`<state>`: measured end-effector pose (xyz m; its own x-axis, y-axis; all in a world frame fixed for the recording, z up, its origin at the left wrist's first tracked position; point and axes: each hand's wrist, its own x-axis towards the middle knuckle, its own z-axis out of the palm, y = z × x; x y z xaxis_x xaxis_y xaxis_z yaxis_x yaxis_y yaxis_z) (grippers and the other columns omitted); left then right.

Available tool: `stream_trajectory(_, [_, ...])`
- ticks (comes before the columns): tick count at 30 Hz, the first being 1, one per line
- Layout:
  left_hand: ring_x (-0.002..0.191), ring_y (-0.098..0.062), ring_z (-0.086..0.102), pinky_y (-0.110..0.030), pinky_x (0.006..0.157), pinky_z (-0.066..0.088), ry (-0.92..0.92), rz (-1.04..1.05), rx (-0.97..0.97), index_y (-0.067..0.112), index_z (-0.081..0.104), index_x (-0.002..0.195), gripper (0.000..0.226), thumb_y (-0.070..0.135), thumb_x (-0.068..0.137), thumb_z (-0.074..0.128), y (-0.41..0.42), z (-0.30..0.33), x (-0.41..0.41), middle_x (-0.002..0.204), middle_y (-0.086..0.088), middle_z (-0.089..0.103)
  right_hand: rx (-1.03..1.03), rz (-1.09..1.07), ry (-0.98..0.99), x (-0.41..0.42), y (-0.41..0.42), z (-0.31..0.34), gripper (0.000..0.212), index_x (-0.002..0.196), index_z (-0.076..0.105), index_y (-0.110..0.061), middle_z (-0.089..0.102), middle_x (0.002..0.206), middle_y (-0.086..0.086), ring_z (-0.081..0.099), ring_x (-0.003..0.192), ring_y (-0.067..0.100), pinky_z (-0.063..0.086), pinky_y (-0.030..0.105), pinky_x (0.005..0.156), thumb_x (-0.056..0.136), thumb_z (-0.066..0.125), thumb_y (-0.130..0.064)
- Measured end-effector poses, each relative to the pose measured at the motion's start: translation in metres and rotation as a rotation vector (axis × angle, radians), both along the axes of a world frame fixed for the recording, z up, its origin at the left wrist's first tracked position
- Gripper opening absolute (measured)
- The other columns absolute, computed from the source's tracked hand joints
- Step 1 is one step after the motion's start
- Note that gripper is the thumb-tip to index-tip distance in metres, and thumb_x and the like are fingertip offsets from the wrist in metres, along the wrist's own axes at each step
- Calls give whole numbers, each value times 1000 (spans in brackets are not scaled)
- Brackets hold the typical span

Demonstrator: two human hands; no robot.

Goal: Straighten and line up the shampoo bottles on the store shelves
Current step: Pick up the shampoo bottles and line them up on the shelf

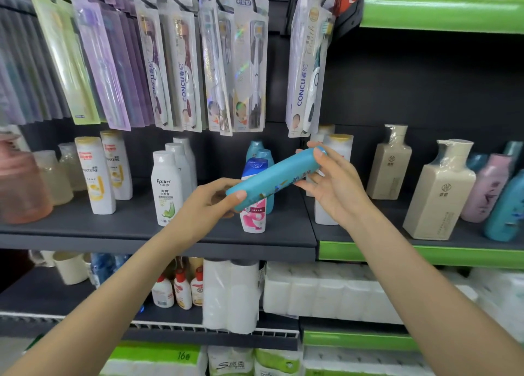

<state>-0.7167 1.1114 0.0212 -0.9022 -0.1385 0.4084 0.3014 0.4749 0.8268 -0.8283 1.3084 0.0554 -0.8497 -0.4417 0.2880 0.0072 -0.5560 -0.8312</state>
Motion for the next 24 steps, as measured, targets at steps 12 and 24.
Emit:
stream_trajectory(12, [96,16,49,-2,72,46,261,265,-194,24,56,118,53,21,70,77,3,-3,0,108,15,52,-44,81,-60,-3,-3,-9,24,118,56,-5,63,117,14,69,99,18,58,28,79,96,48,-12])
stream_trajectory(24, [92,-11,54,-28,83,48,84,294,-578,27,45,131,57,29,79,70,10,-2,-19,108,4,54,160,-106,92,-5,-20,-4,20,109,61,-11,67,100,5,70,89,16,58,27,76,91,60,-21])
